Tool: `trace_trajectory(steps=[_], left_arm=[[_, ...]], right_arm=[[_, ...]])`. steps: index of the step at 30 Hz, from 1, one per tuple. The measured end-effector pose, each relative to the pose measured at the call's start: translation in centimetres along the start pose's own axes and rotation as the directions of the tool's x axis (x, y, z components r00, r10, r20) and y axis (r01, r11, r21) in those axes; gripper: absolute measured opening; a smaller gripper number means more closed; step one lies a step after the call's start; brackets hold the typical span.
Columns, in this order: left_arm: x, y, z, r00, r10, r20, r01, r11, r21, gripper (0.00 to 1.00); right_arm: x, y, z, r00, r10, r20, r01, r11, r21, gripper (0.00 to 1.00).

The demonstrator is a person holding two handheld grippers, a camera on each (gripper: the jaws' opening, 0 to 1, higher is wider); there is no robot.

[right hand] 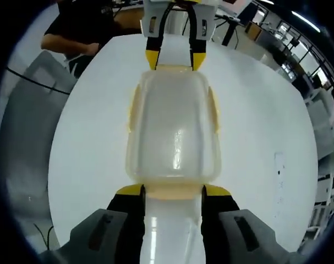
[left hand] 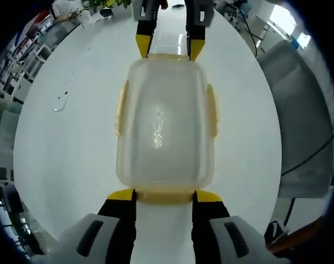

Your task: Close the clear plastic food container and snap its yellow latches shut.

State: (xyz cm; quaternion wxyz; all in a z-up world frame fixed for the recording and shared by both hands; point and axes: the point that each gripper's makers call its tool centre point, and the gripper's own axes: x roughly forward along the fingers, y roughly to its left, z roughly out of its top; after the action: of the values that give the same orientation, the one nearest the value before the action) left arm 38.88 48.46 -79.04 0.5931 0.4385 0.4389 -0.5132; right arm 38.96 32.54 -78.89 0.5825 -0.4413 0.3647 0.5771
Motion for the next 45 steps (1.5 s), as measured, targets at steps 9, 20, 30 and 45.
trace_trajectory(steps=[9,20,30,45], left_arm=[[-0.7,0.0,3.2,1.0,0.012,0.002,-0.012,1.0,0.008,0.33],[-0.3,0.4,8.6,0.999,0.008,0.036,-0.009,1.0,0.026,0.33],[0.6,0.5,13.0,0.999,-0.011,0.042,0.009,0.999,0.047,0.33],[2.3,-0.1,17.9,0.998,-0.035,0.042,0.032,0.996,0.078,0.33]], right_arm=[[-2.4,0.2,-2.3,1.0,-0.013,0.019,0.013,1.0,0.007,0.36],[-5.3,0.2,-6.8,0.999,-0.038,0.008,0.038,0.999,0.035,0.36],[-6.8,0.1,-11.0,0.999,-0.046,0.0,0.045,0.997,0.058,0.36],[-7.9,1.1,-16.3,0.999,-0.043,-0.013,0.044,0.994,0.097,0.36]])
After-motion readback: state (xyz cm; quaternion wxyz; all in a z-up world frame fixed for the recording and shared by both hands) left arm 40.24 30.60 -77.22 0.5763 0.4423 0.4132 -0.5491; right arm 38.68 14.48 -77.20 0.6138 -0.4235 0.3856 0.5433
